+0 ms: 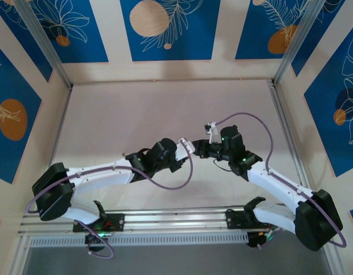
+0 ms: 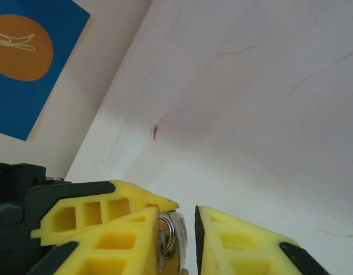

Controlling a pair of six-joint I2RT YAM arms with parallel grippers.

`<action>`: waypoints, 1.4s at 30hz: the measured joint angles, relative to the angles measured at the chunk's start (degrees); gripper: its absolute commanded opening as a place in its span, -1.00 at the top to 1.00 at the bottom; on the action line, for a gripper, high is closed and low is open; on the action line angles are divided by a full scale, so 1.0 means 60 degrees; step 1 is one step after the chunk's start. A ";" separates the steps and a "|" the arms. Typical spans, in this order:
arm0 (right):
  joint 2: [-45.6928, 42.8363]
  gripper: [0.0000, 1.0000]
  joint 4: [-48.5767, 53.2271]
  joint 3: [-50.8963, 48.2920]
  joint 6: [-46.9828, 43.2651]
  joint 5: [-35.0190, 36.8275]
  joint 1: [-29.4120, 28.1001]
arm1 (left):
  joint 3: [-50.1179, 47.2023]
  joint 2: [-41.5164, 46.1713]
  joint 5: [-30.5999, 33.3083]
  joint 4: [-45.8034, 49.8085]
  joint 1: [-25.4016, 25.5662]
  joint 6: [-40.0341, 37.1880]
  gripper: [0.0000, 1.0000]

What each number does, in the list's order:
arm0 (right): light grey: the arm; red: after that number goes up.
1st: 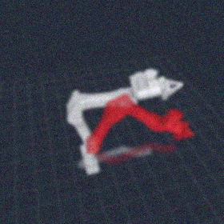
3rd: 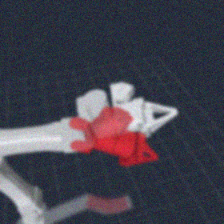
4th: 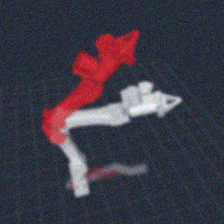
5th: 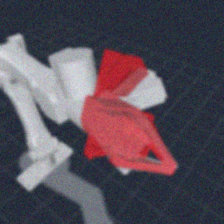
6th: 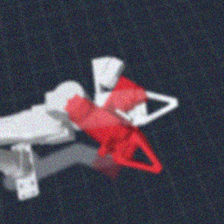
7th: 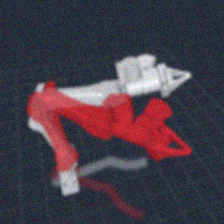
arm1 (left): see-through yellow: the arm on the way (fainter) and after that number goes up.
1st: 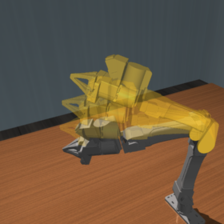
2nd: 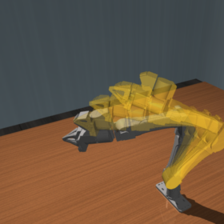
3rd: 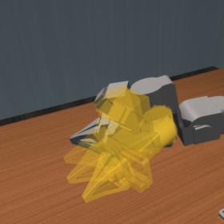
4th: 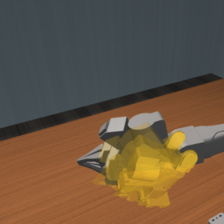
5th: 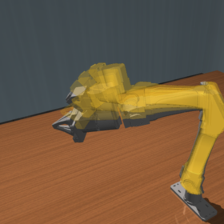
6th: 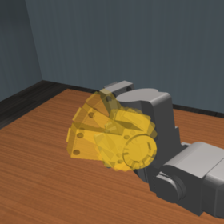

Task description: Unlock with the key

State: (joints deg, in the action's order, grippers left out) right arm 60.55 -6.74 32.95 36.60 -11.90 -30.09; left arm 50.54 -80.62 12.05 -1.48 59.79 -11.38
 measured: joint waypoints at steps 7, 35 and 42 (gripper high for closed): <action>-0.0517 0.31 0.0306 0.0076 0.0138 -0.0463 0.0619 | 0.0645 -0.0342 -0.0004 0.0699 0.0000 -0.0280 1.00; 0.2091 0.56 -0.2142 -0.1443 0.1428 -0.3319 0.1723 | 0.2320 -0.2259 0.1089 0.4335 0.0102 -0.3417 1.00; 0.2732 0.53 -0.3140 -0.1435 0.1785 -0.3774 0.1410 | 0.2324 -0.2350 0.1191 0.4397 0.0164 -0.3738 1.00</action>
State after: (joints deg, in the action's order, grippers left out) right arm 76.95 -25.58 24.34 47.31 -34.54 -21.63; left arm 64.49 -94.72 19.20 24.91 60.77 -33.80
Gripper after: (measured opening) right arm 0.225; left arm 0.200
